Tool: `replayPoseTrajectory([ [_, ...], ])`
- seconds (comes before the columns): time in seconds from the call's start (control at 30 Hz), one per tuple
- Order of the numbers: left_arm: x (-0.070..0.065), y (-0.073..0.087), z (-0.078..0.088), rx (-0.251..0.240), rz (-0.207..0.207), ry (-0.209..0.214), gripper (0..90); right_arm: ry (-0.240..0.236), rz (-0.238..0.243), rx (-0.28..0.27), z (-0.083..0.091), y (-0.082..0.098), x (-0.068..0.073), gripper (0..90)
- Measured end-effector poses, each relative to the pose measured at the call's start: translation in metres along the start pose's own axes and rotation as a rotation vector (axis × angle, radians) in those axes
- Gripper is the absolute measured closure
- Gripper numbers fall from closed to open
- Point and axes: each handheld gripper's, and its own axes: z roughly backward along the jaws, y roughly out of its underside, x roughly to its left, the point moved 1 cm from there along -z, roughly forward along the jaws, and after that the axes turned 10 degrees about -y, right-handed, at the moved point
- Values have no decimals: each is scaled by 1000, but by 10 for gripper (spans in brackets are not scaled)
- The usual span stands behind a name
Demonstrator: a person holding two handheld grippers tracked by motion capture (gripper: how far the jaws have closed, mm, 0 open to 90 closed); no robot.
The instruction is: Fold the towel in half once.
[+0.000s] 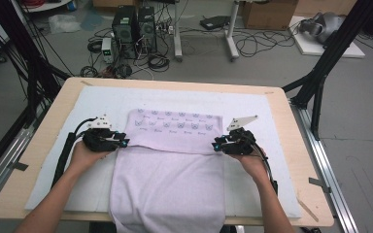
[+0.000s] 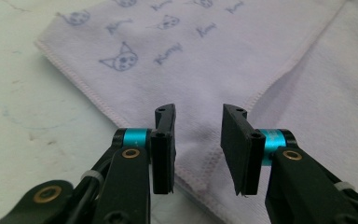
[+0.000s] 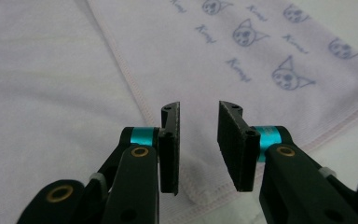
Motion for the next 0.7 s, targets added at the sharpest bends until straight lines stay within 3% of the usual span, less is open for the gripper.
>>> replayPoseTrajectory([
  [0.17, -4, 5, -10, 60, -31, -10, 705, -13, -18, 38, -6, 5, 0, 694],
  [0.33, -6, 5, -10, 54, -42, -13, 788, -5, -35, 85, -17, 9, -5, 690],
  [0.43, -5, 5, -11, 56, -44, -21, 837, -11, -41, 67, -18, 10, -6, 766],
  [0.53, -4, 5, -10, 53, -42, -26, 861, 5, -18, 77, -18, 8, -6, 861],
  [0.7, 0, 2, -3, 18, -9, -34, 879, 17, 2, 70, -14, 3, -4, 877],
])
